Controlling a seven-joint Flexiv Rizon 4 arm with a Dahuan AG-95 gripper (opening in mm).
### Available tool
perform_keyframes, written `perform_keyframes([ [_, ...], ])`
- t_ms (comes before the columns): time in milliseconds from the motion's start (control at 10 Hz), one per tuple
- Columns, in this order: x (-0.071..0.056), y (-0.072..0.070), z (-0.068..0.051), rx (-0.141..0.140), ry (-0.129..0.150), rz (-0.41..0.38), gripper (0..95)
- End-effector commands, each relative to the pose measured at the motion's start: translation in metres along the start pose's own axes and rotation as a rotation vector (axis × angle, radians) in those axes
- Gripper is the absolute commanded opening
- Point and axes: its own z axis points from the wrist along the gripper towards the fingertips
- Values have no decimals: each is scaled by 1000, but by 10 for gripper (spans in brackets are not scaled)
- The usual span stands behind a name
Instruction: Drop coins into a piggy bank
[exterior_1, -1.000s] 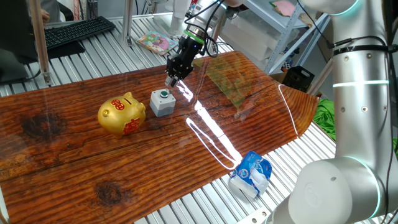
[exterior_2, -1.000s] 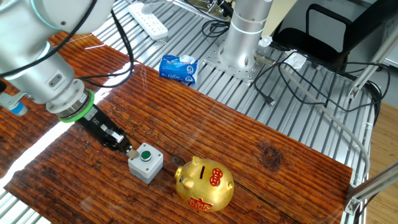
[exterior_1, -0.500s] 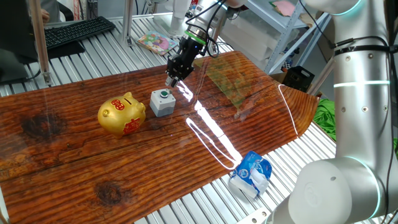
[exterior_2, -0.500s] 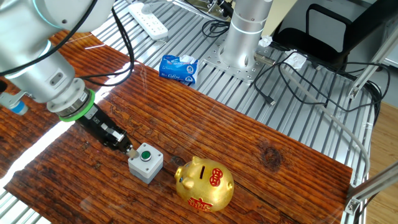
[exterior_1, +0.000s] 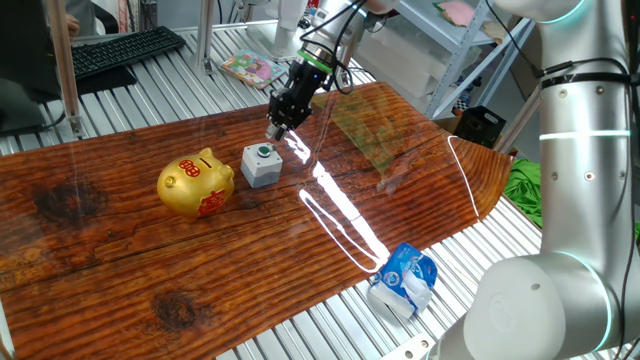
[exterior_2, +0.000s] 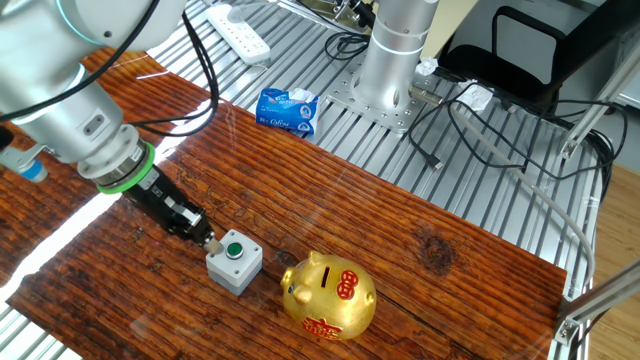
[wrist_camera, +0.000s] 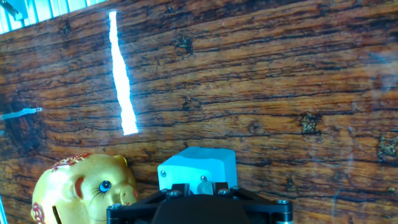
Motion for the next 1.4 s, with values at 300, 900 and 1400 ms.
perform_keyframes([
  [300, -1, 0, 0, -7, -13, -8, 190],
  [900, -2, -1, 1, -8, -23, 5, 190],
  [1400, 1, -2, 0, -21, -50, 21, 190],
])
